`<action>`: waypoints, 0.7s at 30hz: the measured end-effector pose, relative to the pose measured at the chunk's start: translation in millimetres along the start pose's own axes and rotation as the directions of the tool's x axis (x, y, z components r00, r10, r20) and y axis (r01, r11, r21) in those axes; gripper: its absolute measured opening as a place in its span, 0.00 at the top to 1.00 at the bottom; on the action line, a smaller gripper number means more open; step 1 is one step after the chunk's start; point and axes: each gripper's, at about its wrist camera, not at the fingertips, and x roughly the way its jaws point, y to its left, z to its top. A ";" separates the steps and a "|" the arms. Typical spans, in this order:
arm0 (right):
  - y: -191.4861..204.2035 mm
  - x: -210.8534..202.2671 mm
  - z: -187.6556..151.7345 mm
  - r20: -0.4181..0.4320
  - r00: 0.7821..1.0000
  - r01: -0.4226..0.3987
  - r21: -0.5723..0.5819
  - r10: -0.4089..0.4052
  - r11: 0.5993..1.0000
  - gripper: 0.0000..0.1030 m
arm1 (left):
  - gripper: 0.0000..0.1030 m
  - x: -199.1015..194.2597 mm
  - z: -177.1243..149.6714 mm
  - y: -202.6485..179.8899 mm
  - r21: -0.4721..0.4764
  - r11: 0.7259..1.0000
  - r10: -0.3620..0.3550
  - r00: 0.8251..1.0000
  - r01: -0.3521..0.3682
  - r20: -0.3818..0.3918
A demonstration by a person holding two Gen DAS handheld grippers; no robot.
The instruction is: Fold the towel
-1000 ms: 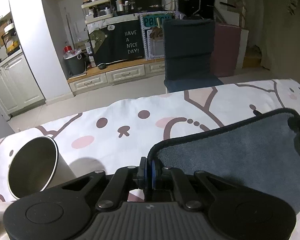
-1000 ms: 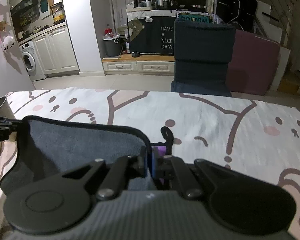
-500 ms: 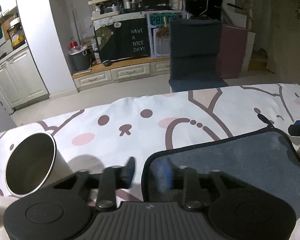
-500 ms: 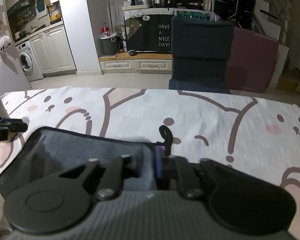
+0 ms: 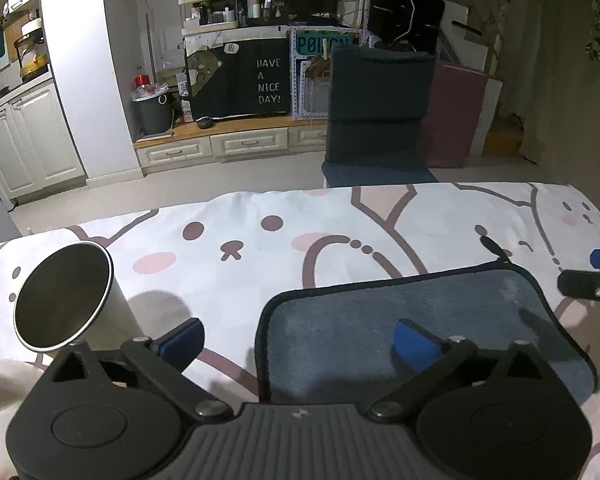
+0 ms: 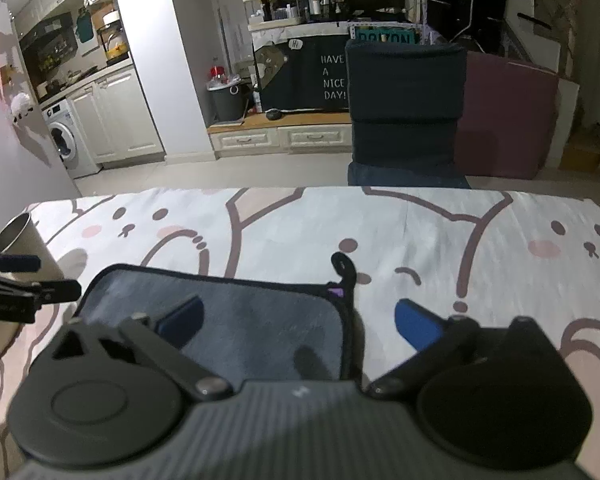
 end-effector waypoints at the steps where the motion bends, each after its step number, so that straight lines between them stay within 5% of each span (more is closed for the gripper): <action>1: 1.7 -1.1 -0.8 -0.004 1.000 0.000 -0.007 0.000 1.000 0.01 | 0.00 -1.8 -0.4 -0.7 -0.001 1.000 -0.004 1.000 0.004 -0.002; 21: 10.2 -36.9 -8.1 -0.005 1.000 0.006 0.015 -0.006 1.000 0.00 | 0.00 -48.0 -2.2 -22.5 -0.003 0.999 -0.044 0.999 0.044 0.011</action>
